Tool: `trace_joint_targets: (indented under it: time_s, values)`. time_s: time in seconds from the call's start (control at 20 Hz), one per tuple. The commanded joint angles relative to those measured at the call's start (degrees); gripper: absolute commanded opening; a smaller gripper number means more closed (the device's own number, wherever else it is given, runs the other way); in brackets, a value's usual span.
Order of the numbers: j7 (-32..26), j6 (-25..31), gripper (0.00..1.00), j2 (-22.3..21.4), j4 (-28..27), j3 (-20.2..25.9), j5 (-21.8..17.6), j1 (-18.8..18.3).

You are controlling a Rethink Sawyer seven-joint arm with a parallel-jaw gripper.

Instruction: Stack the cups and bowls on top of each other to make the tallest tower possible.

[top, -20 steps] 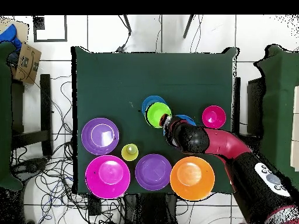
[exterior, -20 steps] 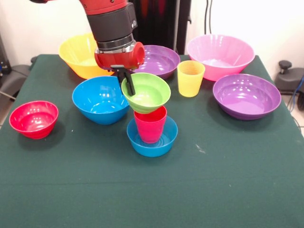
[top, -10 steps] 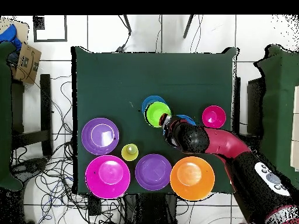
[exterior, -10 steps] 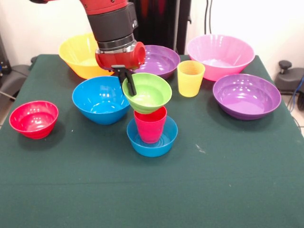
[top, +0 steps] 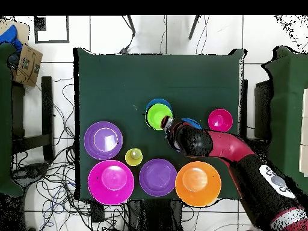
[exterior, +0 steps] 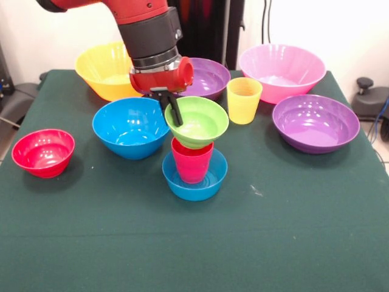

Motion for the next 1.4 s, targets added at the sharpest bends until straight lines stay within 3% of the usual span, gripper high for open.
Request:
trace_joint_targets:
  time_s: [0.05, 0.55, 0.85, 1.4]
  values:
    - [0.5, -6.0, 0.00, 2.7, 1.2, 2.1, -4.2, 0.8]
    - [1.1, -9.6, 0.00, 2.7, 0.5, -1.0, -5.2, 2.3]
    - [0.5, -5.6, 0.00, 1.0, -0.4, -3.9, -4.4, 3.7]
    - [-0.5, -3.8, 0.00, 1.0, -0.1, -3.6, -3.9, 3.2]
